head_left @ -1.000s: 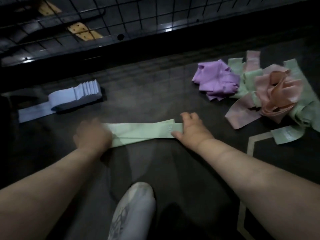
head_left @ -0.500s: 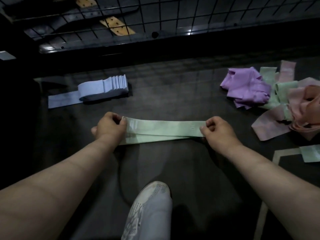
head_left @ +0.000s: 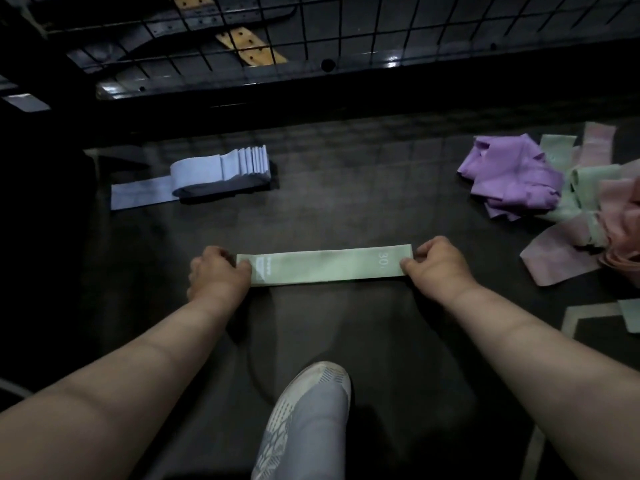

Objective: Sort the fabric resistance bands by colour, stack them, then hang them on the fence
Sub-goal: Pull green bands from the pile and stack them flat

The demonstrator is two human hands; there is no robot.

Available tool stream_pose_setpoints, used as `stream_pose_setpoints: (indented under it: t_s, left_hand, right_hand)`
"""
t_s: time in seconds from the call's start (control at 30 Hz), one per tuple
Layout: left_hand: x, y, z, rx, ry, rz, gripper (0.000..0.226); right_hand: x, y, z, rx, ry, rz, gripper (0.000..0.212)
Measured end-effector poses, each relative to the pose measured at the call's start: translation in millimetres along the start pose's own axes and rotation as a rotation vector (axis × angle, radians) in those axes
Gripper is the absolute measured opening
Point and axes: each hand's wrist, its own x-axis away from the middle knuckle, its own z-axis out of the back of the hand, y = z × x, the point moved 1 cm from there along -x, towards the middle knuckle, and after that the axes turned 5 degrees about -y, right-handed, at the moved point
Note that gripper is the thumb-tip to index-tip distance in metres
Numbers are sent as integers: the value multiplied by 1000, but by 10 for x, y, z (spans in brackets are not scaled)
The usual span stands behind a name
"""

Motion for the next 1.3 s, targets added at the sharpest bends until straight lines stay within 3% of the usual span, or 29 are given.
stream_pose_setpoints:
  t_s: [0.13, 0.23, 0.33, 0.6, 0.77, 0.9, 1.0, 1.07, 1.17, 1.23, 1.3]
  left_hand:
    - [47, 36, -65, 282, -95, 109, 38]
    - [55, 50, -65, 414, -165, 134, 9]
    - [87, 68, -38, 446, -173, 119, 12]
    - [190, -99, 68, 524, -198, -267, 32]
    - [189, -222, 64, 236, -35, -444, 31]
    - [119, -233, 8, -94, -73, -535, 32]
    - [59, -214, 8, -153, -103, -580, 37]
    - [45, -231, 21, -38, -126, -544, 32]
    - [98, -203, 100, 398, -220, -289, 30]
    - [88, -214, 152, 638, -262, -140, 29]
    - [60, -230, 180, 680, -287, -61, 25]
  right_hand:
    - [-38, -30, -90, -111, -53, -87, 50]
    - [-21, -45, -105, -154, -80, -88, 34]
    - [23, -39, -91, -192, -51, -49, 18]
    - [106, 36, -8, -329, -140, 291, 30]
    - [143, 168, -14, -91, -59, 443, 29]
    - [182, 138, -32, 104, -23, 413, 29]
    - [149, 126, -8, 129, -40, 426, 24]
    - [102, 150, 15, 86, -74, 446, 23]
    - [89, 122, 58, -136, -228, 384, 26]
    - [118, 62, 79, -385, -398, 254, 19]
    - [139, 23, 68, -478, -518, 112, 12]
